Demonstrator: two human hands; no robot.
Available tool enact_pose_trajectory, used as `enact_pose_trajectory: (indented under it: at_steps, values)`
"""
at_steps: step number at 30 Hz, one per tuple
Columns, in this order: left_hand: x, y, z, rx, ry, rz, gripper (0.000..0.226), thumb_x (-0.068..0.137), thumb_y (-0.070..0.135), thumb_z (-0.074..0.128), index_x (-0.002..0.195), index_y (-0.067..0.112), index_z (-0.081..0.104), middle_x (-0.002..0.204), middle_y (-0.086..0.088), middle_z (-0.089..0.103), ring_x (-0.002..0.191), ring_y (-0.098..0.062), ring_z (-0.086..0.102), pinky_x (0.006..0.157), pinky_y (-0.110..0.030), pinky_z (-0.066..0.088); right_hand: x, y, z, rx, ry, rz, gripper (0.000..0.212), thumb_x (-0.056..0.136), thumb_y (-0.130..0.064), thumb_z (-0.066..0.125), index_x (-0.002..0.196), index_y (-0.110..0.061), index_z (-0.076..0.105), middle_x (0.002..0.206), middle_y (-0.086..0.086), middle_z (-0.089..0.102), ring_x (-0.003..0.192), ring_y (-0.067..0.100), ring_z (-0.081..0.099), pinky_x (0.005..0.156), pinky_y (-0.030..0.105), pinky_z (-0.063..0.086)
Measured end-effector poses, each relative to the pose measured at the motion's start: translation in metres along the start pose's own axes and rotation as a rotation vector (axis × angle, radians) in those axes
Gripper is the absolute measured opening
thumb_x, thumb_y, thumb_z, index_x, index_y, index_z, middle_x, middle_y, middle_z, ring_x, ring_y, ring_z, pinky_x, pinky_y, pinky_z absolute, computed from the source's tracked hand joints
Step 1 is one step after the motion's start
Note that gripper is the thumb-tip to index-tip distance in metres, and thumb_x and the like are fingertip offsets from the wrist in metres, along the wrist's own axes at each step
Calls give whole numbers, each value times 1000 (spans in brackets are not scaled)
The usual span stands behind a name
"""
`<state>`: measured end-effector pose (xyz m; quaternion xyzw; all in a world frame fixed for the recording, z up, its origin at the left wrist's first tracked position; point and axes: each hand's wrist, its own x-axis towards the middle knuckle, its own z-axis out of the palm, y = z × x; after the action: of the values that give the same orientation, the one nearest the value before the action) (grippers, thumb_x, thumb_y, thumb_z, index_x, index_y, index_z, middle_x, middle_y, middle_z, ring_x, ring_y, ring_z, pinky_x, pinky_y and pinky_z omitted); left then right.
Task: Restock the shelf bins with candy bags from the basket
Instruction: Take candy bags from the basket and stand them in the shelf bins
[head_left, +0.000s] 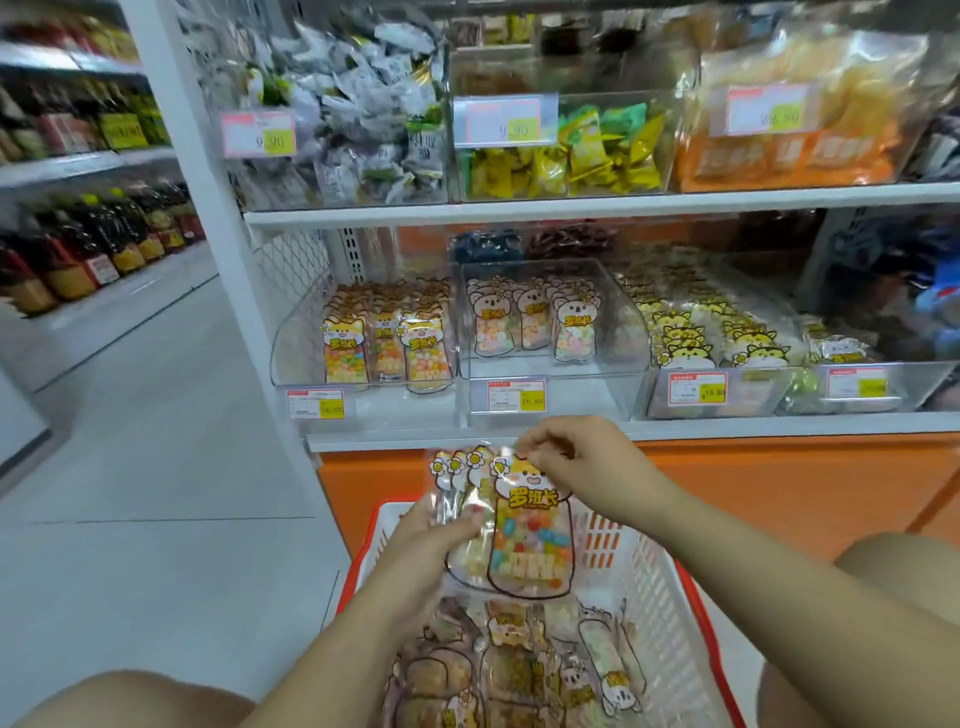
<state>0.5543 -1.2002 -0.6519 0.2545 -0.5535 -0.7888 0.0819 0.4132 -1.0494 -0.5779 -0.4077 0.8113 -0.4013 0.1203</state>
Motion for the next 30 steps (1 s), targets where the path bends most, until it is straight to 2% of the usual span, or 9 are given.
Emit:
enact_pose_trajectory:
  at_steps: [4, 8, 10, 13, 15, 18, 21, 28, 30]
  values:
    - [-12, 23, 11, -110, -61, 3, 35, 90, 23, 68, 120, 8, 57, 117, -15, 72, 108, -32, 70, 96, -54, 53, 7, -4, 11, 85, 208, 28, 10, 92, -16, 70, 100, -18, 75, 81, -22, 63, 67, -16, 54, 63, 6, 37]
    - [-18, 30, 21, 1, -55, 142, 41, 87, 8, 73, 123, 17, 56, 113, 4, 75, 101, -6, 71, 80, -18, 56, 13, -22, 28, 286, 413, 65, 13, 88, -15, 74, 91, -27, 70, 86, -16, 67, 81, -5, 61, 75, 17, 44]
    - [-15, 35, 16, 24, -22, 176, 52, 83, 12, 80, 128, 22, 55, 112, 9, 75, 108, -8, 69, 96, -28, 54, 20, -31, 32, 395, 481, 156, 26, 87, -22, 75, 110, -29, 64, 106, -12, 65, 96, 4, 60, 86, 27, 47]
    - [-6, 50, -2, 22, 65, 257, 72, 70, 28, 89, 132, 19, 54, 120, -1, 72, 113, -20, 68, 107, -48, 47, 31, -39, 29, 764, 185, 355, 52, 87, -20, 75, 134, -20, 52, 119, 3, 63, 102, 18, 65, 88, 39, 53]
    - [-1, 64, -14, -11, 89, 269, 96, 58, 41, 94, 139, 17, 47, 128, -6, 68, 117, -24, 66, 108, -50, 45, 38, -46, 32, 966, -163, 366, 25, 89, -1, 65, 113, -6, 63, 101, 12, 71, 85, 21, 71, 72, 34, 58]
    - [10, 85, -32, 76, 37, 253, 96, 57, 53, 93, 138, 26, 47, 131, -6, 66, 120, -26, 64, 107, -50, 45, 56, -52, 42, 755, -230, 244, 31, 76, 4, 71, 105, -2, 62, 100, 16, 73, 93, 28, 72, 89, 45, 58]
    - [23, 116, -45, 381, 61, 288, 87, 65, 62, 84, 134, 28, 44, 123, 4, 69, 109, -10, 68, 97, -35, 54, 85, -65, 40, 639, -157, 93, 34, 83, 15, 65, 105, -10, 59, 93, 3, 70, 84, 10, 69, 79, 24, 58]
    - [87, 204, -70, 683, 260, 598, 84, 88, 13, 74, 153, 24, 21, 132, 12, 55, 118, -6, 56, 92, -9, 45, 190, -93, 45, 459, 47, -4, 49, 81, 3, 74, 124, -14, 57, 111, 1, 71, 103, 15, 67, 92, 34, 56]
    - [115, 207, -83, 758, 327, 551, 85, 86, 16, 77, 152, 23, 23, 129, 12, 54, 120, -10, 55, 102, -24, 44, 220, -87, 57, 413, 81, 50, 52, 80, 0, 76, 125, -16, 56, 113, -1, 70, 104, 16, 66, 93, 39, 56]
